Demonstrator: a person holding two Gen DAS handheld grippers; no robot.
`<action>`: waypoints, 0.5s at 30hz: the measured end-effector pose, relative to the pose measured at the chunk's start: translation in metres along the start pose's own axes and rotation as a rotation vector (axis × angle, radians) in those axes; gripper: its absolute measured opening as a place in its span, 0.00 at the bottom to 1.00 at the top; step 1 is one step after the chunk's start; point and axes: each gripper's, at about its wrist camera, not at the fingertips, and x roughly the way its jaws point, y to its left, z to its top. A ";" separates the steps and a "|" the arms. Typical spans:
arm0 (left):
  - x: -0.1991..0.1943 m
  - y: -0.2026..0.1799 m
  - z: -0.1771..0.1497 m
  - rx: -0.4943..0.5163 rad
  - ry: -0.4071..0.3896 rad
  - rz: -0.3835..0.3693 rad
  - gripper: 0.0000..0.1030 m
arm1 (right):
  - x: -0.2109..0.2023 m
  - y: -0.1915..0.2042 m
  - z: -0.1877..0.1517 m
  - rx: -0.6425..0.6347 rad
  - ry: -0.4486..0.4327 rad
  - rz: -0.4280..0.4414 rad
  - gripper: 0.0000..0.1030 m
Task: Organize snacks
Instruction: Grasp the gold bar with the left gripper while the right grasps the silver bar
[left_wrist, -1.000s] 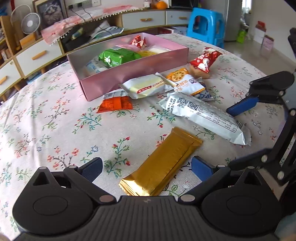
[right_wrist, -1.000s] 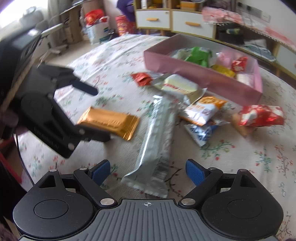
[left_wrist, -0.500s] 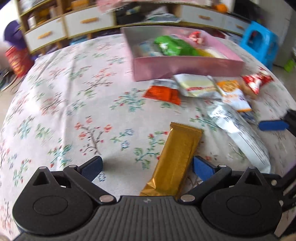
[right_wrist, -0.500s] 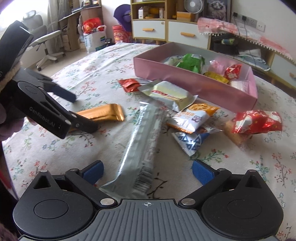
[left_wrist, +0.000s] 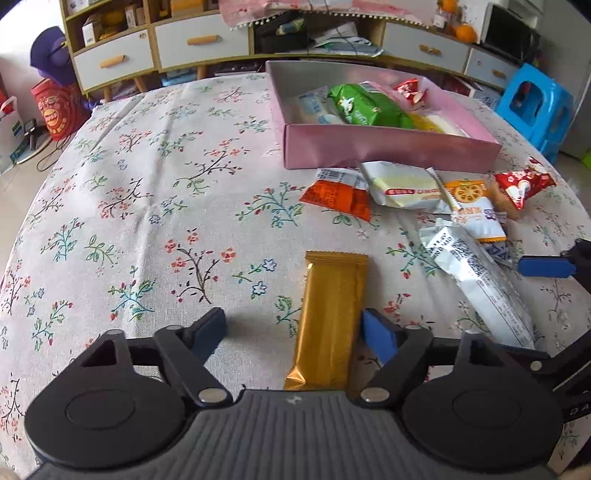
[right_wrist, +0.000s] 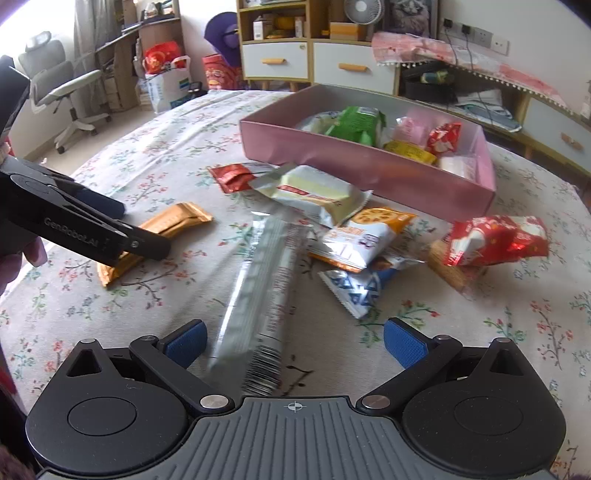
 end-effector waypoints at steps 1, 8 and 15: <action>-0.001 -0.001 0.000 0.007 -0.003 -0.005 0.67 | 0.000 0.002 0.001 -0.004 0.001 0.007 0.98; -0.003 -0.007 0.001 0.040 -0.011 -0.031 0.44 | 0.000 0.012 0.006 -0.012 0.001 0.033 0.88; -0.004 -0.013 0.002 0.060 -0.012 -0.044 0.27 | 0.000 0.015 0.012 0.003 -0.004 0.040 0.64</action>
